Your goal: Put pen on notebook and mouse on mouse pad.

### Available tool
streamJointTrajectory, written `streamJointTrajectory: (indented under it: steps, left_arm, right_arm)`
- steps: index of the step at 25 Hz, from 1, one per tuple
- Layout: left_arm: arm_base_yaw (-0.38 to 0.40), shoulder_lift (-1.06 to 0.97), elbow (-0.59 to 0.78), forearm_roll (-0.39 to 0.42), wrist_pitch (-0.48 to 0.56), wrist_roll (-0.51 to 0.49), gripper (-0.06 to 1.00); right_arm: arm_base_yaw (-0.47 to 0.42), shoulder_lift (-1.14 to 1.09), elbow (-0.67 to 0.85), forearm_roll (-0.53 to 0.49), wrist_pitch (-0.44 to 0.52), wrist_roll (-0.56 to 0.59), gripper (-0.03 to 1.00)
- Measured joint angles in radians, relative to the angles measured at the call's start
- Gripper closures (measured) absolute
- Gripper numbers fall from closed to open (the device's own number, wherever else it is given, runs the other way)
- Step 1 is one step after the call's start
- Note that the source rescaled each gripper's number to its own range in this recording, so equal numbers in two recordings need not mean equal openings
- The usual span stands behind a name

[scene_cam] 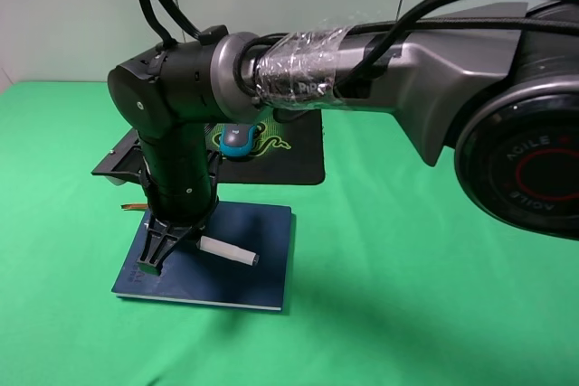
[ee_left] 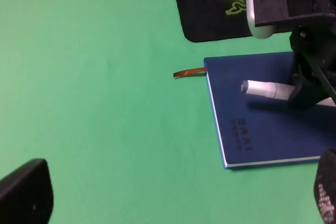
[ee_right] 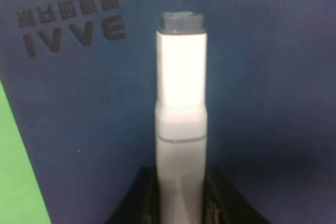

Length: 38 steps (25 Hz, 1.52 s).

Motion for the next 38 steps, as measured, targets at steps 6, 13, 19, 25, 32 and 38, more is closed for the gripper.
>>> streamJointTrajectory:
  steps: [6,13,19,25,32,38]
  left_arm:
    - [0.0,0.0,0.0,0.0,0.0,0.0,-0.06]
    - [0.0,0.0,0.0,0.0,0.0,0.0,-0.06]
    - [0.0,0.0,0.0,0.0,0.0,0.0,-0.06]
    - [0.0,0.0,0.0,0.0,0.0,0.0,-0.06]
    - [0.0,0.0,0.0,0.0,0.0,0.0,-0.06]
    - [0.0,0.0,0.0,0.0,0.0,0.0,-0.06]
  right_arm:
    - [0.0,0.0,0.0,0.0,0.018,0.004,0.9]
    - [0.0,0.0,0.0,0.0,0.023,0.111,0.01]
    - [0.0,0.0,0.0,0.0,0.023,0.122,-0.03]
    - [0.0,0.0,0.0,0.0,0.026,0.122,-0.03]
    - [0.0,-0.064,-0.001,-0.036,0.077,0.123,-0.03]
    - [0.0,-0.191,-0.003,-0.057,0.133,0.123,-0.03]
